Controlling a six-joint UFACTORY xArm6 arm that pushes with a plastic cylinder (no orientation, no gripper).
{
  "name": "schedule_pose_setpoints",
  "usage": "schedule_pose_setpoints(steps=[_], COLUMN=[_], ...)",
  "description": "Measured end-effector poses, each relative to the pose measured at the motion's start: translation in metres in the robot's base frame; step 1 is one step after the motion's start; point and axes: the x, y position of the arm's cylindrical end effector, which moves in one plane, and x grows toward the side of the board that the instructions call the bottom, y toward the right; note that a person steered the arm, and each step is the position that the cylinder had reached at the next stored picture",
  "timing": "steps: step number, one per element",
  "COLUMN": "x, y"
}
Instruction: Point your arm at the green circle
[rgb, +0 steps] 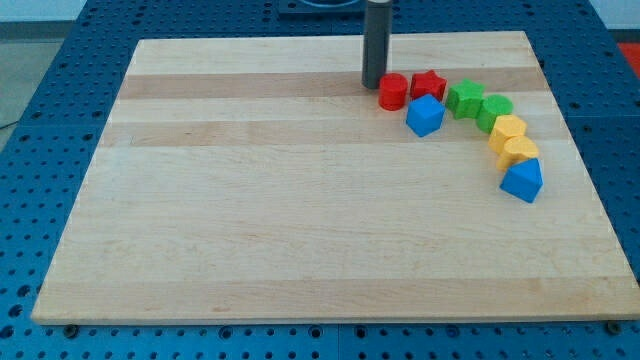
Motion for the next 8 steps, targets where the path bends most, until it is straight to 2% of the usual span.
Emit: schedule_pose_setpoints(steps=[2, 3, 4, 5, 6, 7, 8], x=[0.003, -0.015, -0.068, -0.100, -0.091, -0.065, -0.025], y=[0.002, -0.003, 0.034, 0.142, 0.258, 0.278, 0.262])
